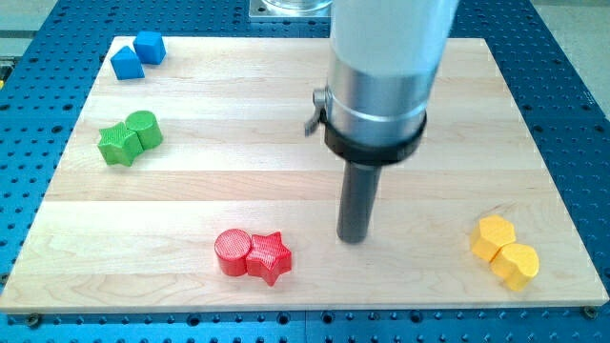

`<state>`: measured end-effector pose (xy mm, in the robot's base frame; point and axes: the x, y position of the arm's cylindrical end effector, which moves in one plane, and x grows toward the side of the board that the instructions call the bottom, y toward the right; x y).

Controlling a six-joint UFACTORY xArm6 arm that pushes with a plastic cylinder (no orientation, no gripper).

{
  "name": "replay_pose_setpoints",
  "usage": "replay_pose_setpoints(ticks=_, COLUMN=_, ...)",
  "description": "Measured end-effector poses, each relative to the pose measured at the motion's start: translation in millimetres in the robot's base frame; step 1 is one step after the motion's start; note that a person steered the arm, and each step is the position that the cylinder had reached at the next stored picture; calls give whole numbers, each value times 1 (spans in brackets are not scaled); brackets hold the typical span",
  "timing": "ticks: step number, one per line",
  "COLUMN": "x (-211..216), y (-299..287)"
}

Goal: Slide the red blocks to the left

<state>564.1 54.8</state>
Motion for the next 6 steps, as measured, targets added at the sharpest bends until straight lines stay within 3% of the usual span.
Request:
replay_pose_setpoints(ticks=1, x=27, y=-18)
replay_pose_setpoints(ticks=4, x=32, y=-111)
replay_pose_setpoints(ticks=6, x=28, y=-113)
